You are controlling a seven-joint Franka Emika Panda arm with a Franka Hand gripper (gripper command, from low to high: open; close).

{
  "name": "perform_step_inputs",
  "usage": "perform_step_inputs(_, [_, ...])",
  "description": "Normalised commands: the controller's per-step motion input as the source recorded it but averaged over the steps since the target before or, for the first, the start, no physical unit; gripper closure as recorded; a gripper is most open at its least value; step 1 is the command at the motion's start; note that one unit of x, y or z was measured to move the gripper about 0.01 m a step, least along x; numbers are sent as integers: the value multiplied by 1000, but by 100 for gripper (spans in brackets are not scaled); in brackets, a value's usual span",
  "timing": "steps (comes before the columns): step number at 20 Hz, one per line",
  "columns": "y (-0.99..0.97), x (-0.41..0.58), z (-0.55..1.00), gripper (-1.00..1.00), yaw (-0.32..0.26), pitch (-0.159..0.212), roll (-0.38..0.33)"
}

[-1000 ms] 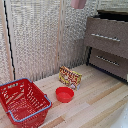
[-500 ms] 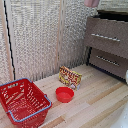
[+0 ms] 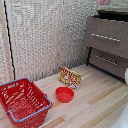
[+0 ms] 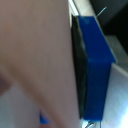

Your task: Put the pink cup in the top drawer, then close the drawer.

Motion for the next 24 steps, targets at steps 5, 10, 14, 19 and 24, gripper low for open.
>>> perform_step_inputs(5, [-968,94,267,100,0,141,15])
perform_step_inputs(10, [-655,126,-22,100,25,90,-7])
perform_step_inputs(14, [-441,125,-203,100,62,38,-28])
perform_step_inputs(19, [-317,122,-155,100,54,9,-58])
perform_step_inputs(24, [-37,15,-66,-100,27,1,-38])
